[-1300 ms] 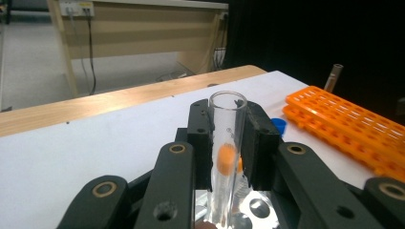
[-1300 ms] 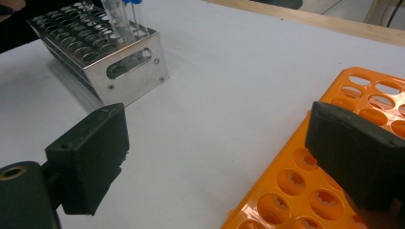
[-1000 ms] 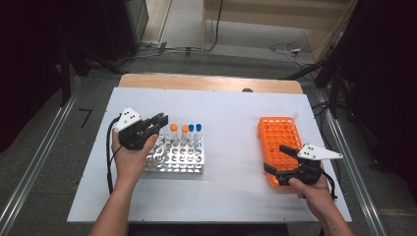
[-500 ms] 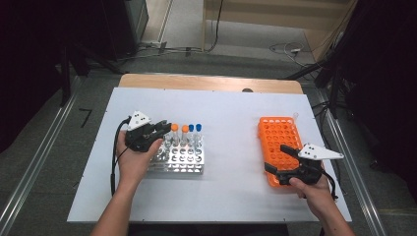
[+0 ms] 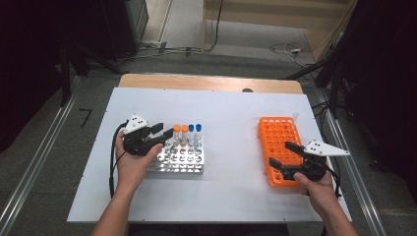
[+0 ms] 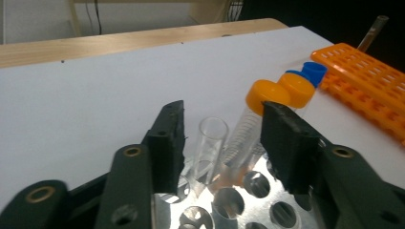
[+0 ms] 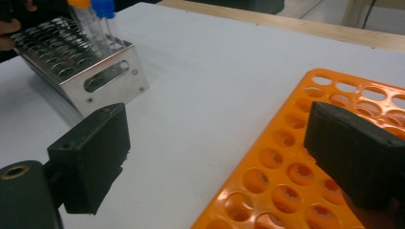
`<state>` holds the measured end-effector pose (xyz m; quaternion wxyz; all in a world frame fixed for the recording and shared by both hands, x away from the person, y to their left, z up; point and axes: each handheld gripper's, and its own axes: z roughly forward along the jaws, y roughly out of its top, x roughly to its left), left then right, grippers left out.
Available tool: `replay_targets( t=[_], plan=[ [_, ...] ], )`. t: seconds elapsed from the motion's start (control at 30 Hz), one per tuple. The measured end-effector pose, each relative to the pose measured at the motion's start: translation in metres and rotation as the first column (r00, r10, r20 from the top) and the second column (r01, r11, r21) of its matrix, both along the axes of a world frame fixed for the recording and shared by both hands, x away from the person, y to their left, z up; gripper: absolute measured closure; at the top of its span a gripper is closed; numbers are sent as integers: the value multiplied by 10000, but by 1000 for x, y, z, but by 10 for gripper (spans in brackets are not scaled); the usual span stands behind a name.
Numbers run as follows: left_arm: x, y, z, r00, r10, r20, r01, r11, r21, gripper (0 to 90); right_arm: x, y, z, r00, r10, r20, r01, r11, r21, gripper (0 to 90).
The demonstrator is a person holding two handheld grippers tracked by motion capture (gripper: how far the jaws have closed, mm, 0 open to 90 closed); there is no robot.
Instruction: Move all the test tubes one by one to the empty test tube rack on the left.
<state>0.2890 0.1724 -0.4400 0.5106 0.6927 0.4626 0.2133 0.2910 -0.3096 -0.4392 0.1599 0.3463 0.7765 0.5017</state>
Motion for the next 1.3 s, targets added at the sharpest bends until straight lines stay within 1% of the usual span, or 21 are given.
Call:
replay_targets(
  t=[0.07, 0.13, 0.23, 0.33, 0.43, 0.53, 0.6, 0.67, 0.77, 0.9, 1.03, 1.07, 1.13, 1.2, 1.3],
  plan=[
    [-4, -1, 1, 9999, -129, 99, 130, 9998, -116, 410, 4, -5, 1, 9998, -183, 75, 182, 9998, 13, 82],
    [-9, -3, 3, 9994, -258, 227, 262, 9995, -175, 337, 8, -10, 3, 9992, -402, 54, 401, 9992, 47, 88],
    [-18, -6, 6, 9974, -568, 442, 581, 9979, -289, 236, 15, -18, 3, 9972, -738, 114, 736, 9972, 97, 97],
    [-26, -9, 8, 9957, -751, 535, 769, 9966, -309, 115, 24, -26, 2, 9927, -1191, 193, 1191, 9929, -10, 107],
    [-33, -11, 8, 9940, -876, 653, 902, 9952, -375, 31, 35, -34, -1, 9864, -1638, 138, 1639, 9865, -48, 120],
    [-38, -11, 8, 9909, -1104, 770, 1142, 9924, -466, 1, 46, -42, -4, 9820, -1885, 116, 1887, 9819, -166, 138],
    [-40, -12, 8, 9890, -1219, 839, 1262, 9908, -479, 0, 53, -48, -6, 9792, -2030, 18, 2030, 9791, -142, 158],
    [-42, -13, 8, 9873, -1303, 907, 1353, 9895, -516, 0, 59, -52, -8, 9753, -2210, 27, 2210, 9750, -230, 174],
    [-43, -14, 7, 9877, -1307, 860, 1355, 9894, -523, 0, 68, -55, -12, 9710, -2392, -40, 2390, 9707, -270, 196],
    [-42, -16, 5, 9879, -1352, 754, 1391, 9891, -487, 0, 79, -55, -17, 9668, -2554, -124, 2546, 9659, -464, 244],
    [-42, -18, 4, 9875, -1408, 705, 1442, 9885, -463, 0, 91, -55, -23, 9602, -2791, -104, 2781, 9589, -569, 320],
    [-42, -19, 4, 9873, -1425, 709, 1459, 9882, -461, 0, 94, -55, -23, 9577, -2875, -119, 2862, 9560, -637, 348],
    [-42, -19, 4, 9871, -1438, 704, 1472, 9880, -460, 0, 101, -56, -25, 9552, -2955, -167, 2938, 9535, -671, 425],
    [-42, -19, 4, 9865, -1483, 696, 1517, 9873, -468, 0, 108, -55, -27, 9518, -3062, -162, 3038, 9489, -857, 483],
    [-42, -20, 4, 9861, -1506, 707, 1541, 9869, -470, 0, 115, -53, -29, 9534, -3015, -90, 2985, 9473, -1163, 549]
  ],
)
